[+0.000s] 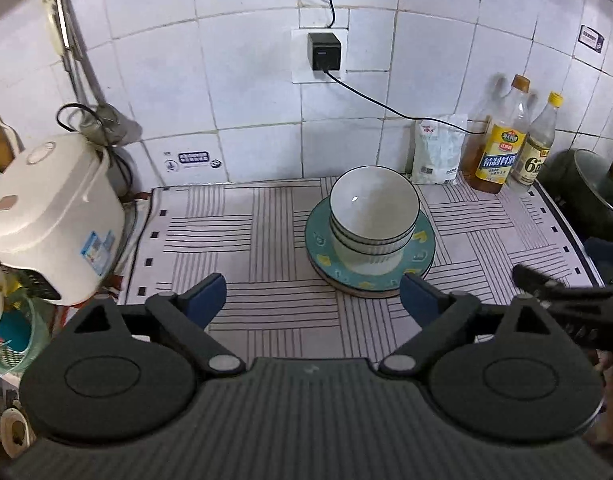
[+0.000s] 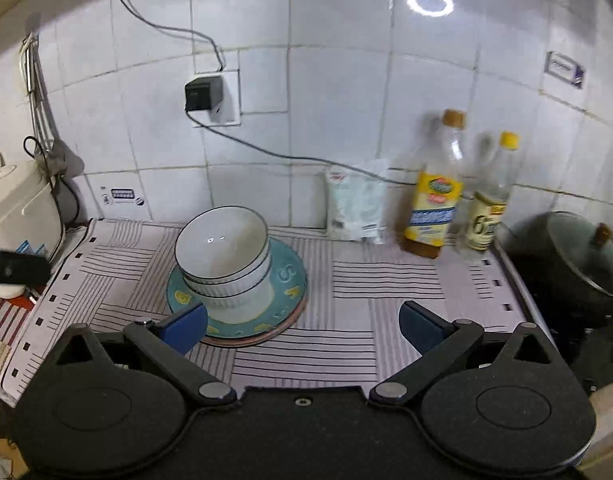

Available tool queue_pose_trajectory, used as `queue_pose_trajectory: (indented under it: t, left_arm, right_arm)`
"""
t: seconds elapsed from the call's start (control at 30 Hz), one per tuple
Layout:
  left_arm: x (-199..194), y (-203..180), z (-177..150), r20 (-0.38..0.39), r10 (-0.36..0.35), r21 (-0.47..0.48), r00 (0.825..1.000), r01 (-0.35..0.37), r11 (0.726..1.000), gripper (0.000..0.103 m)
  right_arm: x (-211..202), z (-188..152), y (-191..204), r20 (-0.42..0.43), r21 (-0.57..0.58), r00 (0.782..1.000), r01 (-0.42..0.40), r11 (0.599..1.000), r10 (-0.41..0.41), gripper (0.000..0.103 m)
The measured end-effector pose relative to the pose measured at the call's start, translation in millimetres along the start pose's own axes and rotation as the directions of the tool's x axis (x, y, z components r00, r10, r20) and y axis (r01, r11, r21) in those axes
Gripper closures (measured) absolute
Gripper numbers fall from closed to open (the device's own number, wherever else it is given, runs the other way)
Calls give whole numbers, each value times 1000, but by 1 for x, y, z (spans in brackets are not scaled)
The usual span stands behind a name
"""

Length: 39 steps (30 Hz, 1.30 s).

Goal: Organize plates and bowls

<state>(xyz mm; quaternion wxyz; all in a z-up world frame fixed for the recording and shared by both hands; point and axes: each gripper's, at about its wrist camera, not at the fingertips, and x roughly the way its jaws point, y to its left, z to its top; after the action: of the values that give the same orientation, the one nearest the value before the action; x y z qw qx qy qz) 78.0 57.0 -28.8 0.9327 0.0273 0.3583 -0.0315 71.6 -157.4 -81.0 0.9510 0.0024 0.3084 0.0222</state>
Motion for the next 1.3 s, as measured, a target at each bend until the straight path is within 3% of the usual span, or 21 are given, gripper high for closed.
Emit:
queue_pose_trajectory:
  t: [0.23,0.63,1.3]
  left_arm:
    - [-23,8,-16,-22,66,-28,998,-66,997,6]
    - [-52,14,-31,-28,90,-77,996,-92,993,6]
    - [-50,-14,-59,-34,111,-49,993,-112,992,6]
  right_arm:
    - [-44,-1,-10,30,66,999,-19,998,17,0]
    - [-89,-6,0,35,4,999,-11,1000,10,0]
    - [-97,-37,-5,73,-17,995,68,998,-66,0]
